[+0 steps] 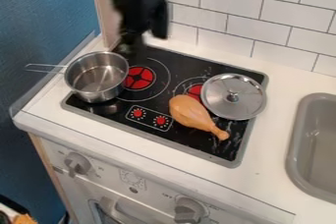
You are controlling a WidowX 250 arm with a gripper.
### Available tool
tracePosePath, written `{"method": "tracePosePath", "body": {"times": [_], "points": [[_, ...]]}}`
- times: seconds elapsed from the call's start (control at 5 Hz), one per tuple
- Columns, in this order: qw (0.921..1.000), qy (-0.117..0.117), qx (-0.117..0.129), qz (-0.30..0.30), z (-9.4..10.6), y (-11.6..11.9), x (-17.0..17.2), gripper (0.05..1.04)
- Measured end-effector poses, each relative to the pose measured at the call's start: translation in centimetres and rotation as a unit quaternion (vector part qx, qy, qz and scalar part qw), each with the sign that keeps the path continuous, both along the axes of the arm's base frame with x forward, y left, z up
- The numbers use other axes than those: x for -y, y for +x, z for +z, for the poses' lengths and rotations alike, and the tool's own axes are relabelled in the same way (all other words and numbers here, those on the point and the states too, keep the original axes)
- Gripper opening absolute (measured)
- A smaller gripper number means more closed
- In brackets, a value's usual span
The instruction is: Move the silver pot on the upper middle of the stove
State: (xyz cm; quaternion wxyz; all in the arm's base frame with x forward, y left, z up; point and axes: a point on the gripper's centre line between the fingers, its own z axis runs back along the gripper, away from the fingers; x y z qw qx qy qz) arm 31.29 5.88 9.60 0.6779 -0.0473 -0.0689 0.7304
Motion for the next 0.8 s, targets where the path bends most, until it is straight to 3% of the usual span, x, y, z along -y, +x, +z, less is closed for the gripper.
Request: {"method": "tracePosePath", "body": {"times": [0.2, 0.4, 0.6, 0.8], "points": [[0.9967, 0.024, -0.014, 0.077, -0.8, -1.7, -3.7, 1.001], [0.9909, 0.023, -0.016, 0.132, -2.3, -3.3, -5.6, 1.001], [0.985, 0.052, -0.048, 0.157, -4.2, -3.8, -6.4, 1.001], [0.9835, 0.051, -0.07, 0.159, -6.4, -3.8, -6.3, 1.001]]}}
